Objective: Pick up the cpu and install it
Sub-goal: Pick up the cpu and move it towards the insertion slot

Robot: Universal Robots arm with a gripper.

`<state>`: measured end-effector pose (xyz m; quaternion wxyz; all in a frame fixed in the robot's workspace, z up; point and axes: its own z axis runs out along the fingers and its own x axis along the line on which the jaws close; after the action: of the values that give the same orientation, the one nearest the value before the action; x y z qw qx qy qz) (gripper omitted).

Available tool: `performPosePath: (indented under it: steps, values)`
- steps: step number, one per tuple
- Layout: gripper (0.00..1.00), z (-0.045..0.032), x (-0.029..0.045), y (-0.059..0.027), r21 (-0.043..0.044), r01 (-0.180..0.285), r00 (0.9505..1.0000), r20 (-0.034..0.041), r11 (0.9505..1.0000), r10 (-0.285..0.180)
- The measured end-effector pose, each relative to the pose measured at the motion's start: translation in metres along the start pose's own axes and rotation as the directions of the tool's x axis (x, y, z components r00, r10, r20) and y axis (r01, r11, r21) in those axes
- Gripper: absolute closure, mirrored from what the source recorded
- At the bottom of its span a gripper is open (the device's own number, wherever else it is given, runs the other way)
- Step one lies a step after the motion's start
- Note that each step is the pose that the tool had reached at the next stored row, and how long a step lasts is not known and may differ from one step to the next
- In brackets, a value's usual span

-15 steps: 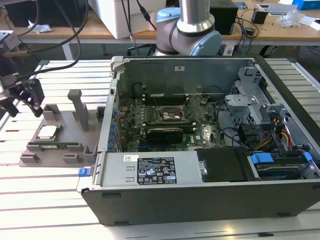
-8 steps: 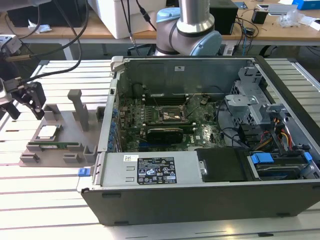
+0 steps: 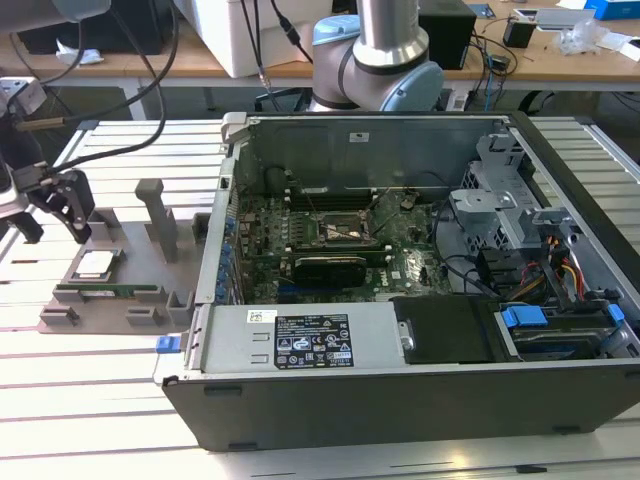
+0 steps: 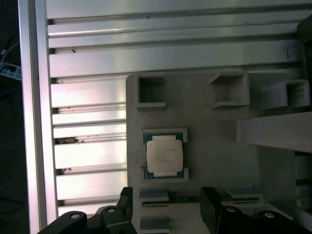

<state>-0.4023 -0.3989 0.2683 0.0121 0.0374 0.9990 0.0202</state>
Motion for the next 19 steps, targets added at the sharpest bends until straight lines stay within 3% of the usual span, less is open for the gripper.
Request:
performPosePath:
  steps: [19]
  values:
    - [0.34,0.0183,0.0001,-0.0007,0.0000,0.000,1.0000,0.0000,1.0000,0.000]
